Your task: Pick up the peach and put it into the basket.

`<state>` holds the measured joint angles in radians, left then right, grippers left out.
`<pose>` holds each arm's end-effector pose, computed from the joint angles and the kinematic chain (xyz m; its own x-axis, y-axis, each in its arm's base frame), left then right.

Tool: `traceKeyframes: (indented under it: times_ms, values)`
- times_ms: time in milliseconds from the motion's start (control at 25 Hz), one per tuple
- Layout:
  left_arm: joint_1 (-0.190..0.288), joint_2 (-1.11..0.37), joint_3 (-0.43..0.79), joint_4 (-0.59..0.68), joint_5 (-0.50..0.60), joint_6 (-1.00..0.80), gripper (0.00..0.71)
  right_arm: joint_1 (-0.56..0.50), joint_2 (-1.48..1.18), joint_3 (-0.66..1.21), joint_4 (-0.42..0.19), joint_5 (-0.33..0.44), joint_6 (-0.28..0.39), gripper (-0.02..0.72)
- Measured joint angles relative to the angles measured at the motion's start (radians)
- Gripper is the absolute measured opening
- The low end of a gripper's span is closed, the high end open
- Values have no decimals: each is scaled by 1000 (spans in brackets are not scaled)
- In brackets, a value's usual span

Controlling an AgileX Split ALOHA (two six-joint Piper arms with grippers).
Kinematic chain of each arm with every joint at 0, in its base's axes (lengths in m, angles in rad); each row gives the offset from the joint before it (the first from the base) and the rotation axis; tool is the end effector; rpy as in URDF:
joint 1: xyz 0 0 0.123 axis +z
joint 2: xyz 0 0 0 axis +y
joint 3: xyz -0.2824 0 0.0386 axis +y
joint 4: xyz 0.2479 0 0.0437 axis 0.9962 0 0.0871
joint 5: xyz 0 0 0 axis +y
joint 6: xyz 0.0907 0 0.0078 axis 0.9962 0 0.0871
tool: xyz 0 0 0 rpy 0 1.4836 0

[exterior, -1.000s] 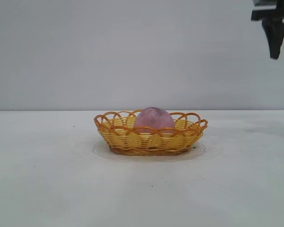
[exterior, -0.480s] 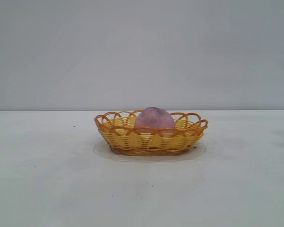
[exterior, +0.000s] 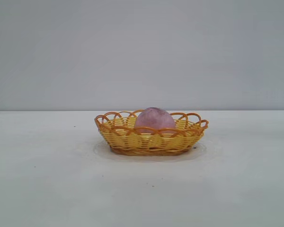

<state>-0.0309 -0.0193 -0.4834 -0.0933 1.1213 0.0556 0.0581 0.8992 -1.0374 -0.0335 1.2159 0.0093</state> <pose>-0.0089 -0.0074 0.2679 -0.5034 0.0305 -0.8635 0.1107 0.9934 -0.0295 0.1437 0.0055 0.3694 -0.8347 -0.0509 -0.5484 -0.0428 0.9987 -0.0275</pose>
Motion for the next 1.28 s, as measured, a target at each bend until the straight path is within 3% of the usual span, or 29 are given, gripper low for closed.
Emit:
traceKeyframes:
  times_ms: [320,640,840,1120,1280]
  values:
    - [0,0,0,0,0,0,339,0,-380,310,13,-67,0,457]
    - [0,0,0,0,0,0,339,0,-678,527,15,-81,2,457]
    - [2,0,0,0,0,0,339,0,-836,549,15,-79,2,457]
    - [65,0,0,0,0,0,339,0,-915,549,17,-77,1,457]
    - [72,0,0,0,0,0,339,0,-915,549,19,-77,1,457]
